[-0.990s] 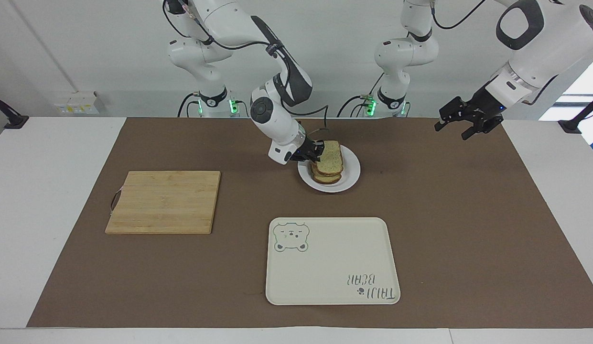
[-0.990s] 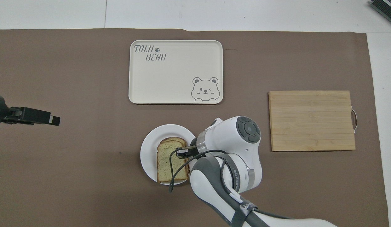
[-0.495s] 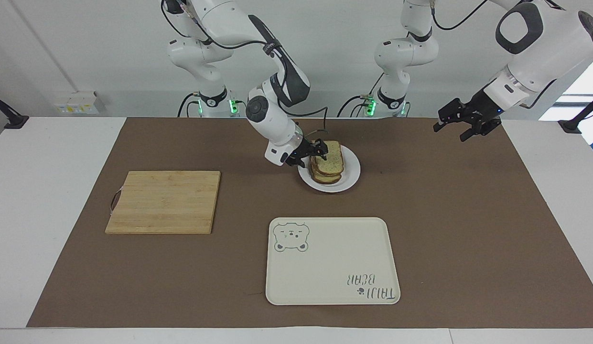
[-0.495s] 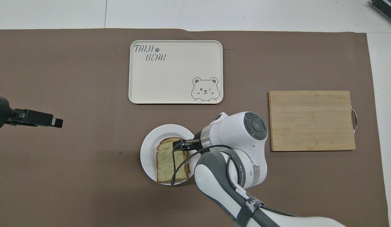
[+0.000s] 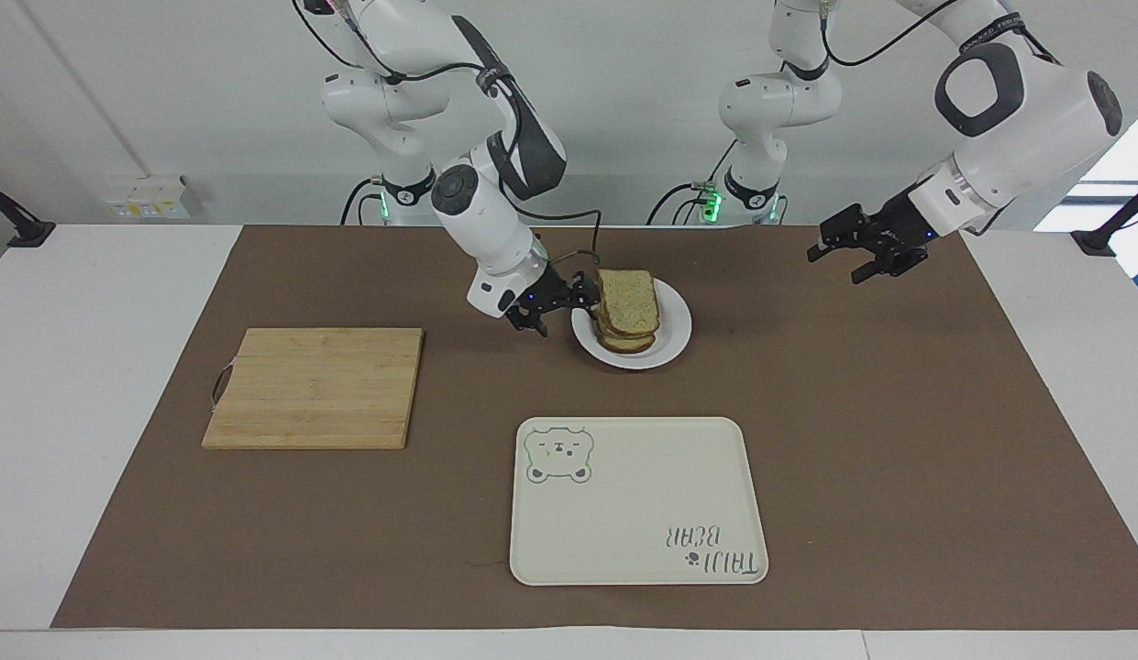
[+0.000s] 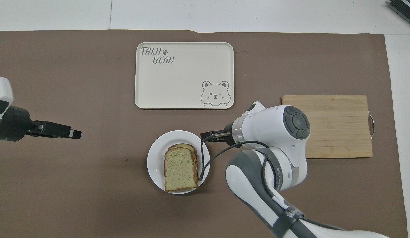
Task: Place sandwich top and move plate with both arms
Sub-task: 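Withdraw the right gripper while the left gripper reaches the plate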
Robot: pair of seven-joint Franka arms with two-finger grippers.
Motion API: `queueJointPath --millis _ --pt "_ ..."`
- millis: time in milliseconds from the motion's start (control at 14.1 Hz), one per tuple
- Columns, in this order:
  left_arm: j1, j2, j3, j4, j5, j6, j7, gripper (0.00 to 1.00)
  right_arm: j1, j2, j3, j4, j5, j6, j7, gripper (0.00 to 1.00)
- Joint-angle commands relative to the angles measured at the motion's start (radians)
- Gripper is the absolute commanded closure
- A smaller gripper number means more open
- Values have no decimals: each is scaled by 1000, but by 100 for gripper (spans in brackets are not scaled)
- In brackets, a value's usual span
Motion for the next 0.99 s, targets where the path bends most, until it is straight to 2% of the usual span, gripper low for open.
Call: queueJointPath --millis 0,283,495,707,919 --pt "-15 -17 -4 -88 -39 65 30 0 -65 -41 5 -7 -68 -28 -18 0" --pt "-76 -19 -4 -188 -81 192 30 0 -145 -71 6 15 -197 -70 -18 0" --pt "-154 -13 -4 -300 -133 345 48 0 -190 -78 5 87 -295 -173 -6 0" --pt "-197 -11 -4 -365 -189 416 50 0 -210 -94 5 146 -302 -283 -1 0" --pt "-245 -11 -4 -444 -278 511 50 0 -210 -160 2 147 -302 -322 45 0"
